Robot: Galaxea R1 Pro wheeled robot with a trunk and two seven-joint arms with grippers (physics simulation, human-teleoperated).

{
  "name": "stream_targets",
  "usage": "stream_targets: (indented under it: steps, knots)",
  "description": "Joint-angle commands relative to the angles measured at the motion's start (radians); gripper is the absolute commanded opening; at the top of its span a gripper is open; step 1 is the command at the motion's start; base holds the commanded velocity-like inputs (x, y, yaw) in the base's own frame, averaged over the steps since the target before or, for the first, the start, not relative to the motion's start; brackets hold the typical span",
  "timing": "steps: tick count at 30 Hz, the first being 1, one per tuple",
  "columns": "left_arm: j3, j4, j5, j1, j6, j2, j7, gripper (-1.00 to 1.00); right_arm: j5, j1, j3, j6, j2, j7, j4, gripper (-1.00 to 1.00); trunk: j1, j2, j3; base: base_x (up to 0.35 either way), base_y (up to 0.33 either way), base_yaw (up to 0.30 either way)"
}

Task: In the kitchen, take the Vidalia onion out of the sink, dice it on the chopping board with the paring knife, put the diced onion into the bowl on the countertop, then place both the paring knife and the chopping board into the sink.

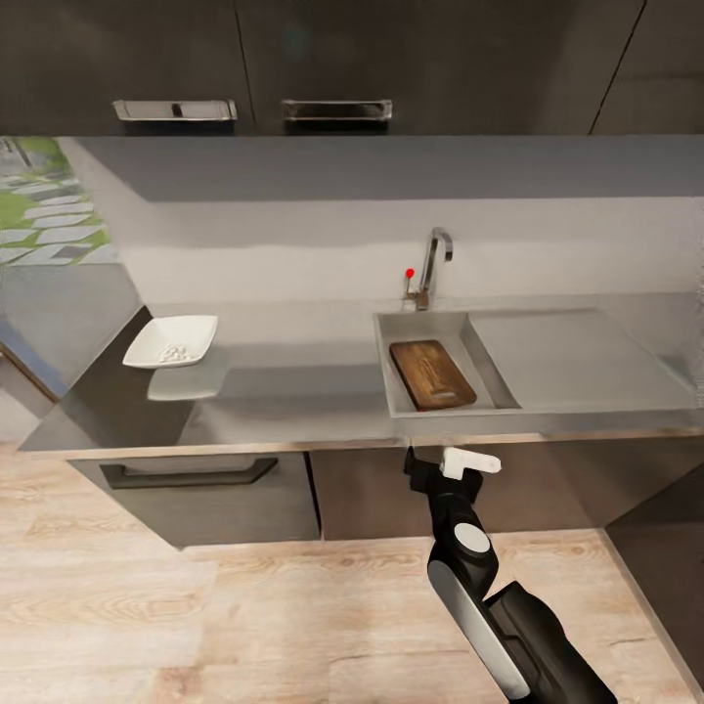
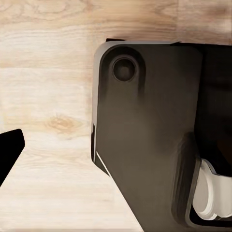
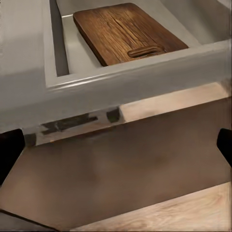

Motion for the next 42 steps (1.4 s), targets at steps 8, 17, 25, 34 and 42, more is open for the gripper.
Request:
stream_targets:
  steps: [8,17,25,34,42]
  knots:
    - [-0.009,0.000,0.010,-0.001,-0.005,0.001,-0.003,1.00,-0.005,-0.001,0.003,0.006,-0.001,-0.007,0.000,1.00,0.000,-0.002,-0.002,-0.337,0.000,0.000]
    - [-0.009,0.002,0.010,-0.001,-0.003,0.000,-0.003,1.00,-0.002,-0.001,0.004,0.004,-0.004,-0.007,0.005,1.00,0.000,-0.002,-0.002,-0.313,0.000,0.000]
    - [-0.008,0.002,0.011,-0.001,-0.002,-0.001,-0.003,1.00,-0.001,0.003,0.022,-0.186,-0.072,-0.004,0.195,1.00,0.000,-0.002,-0.002,-0.050,0.000,0.000]
    - [-0.006,0.001,0.012,-0.001,-0.002,-0.001,-0.003,1.00,-0.051,0.003,0.269,-0.521,-0.132,0.136,0.693,1.00,0.000,-0.002,-0.002,0.000,0.000,0.000]
    - [-0.006,0.001,0.012,-0.001,0.000,-0.001,-0.002,1.00,-0.233,0.003,0.285,-0.722,0.009,0.728,1.468,1.00,0.000,-0.002,-0.002,0.000,0.000,0.000]
